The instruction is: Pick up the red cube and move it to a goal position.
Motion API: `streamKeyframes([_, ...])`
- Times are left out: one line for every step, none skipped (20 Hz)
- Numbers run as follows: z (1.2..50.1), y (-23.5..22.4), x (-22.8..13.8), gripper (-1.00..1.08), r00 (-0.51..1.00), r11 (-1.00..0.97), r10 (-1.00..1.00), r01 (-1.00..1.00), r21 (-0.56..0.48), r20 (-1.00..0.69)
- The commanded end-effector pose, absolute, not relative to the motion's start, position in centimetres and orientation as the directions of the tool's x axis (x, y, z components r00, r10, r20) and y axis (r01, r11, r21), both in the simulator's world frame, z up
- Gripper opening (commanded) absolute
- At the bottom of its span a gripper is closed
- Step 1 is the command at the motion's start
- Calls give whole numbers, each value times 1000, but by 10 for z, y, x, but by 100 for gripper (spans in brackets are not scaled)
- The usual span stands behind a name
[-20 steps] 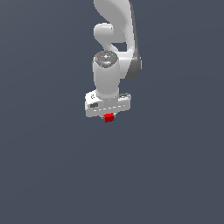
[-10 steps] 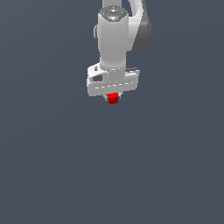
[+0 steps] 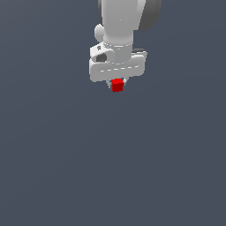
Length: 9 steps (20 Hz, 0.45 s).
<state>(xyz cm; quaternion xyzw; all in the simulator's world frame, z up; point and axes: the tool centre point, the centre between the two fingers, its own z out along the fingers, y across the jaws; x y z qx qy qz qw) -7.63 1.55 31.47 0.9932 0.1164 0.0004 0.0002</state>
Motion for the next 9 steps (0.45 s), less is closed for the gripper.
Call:
streamKeyframes([322,17,-78,-100,973,-973,231,231,0,0])
streamKeyframes([323,17,-79,-100,973,-973,231,231,0,0])
streamKeyframes([324,17,-79,-100,973,-973,231,231,0,0])
streamKeyframes([324,17,-79,-100,973,-973,231,231,0,0])
streamKeyframes([324,17,-78,-100,973,-973,231,231,0,0])
streamKeyframes([323,17,-78,-100,973,-973,231,231,0,0])
streamKeyframes([322,17,-77,-100,973,-973,231,231,0,0])
streamKeyframes([321,17,-77,-100,973,-973,231,231,0,0])
streamKeyframes([321,17,-77,-100,973,-973,231,231,0,0])
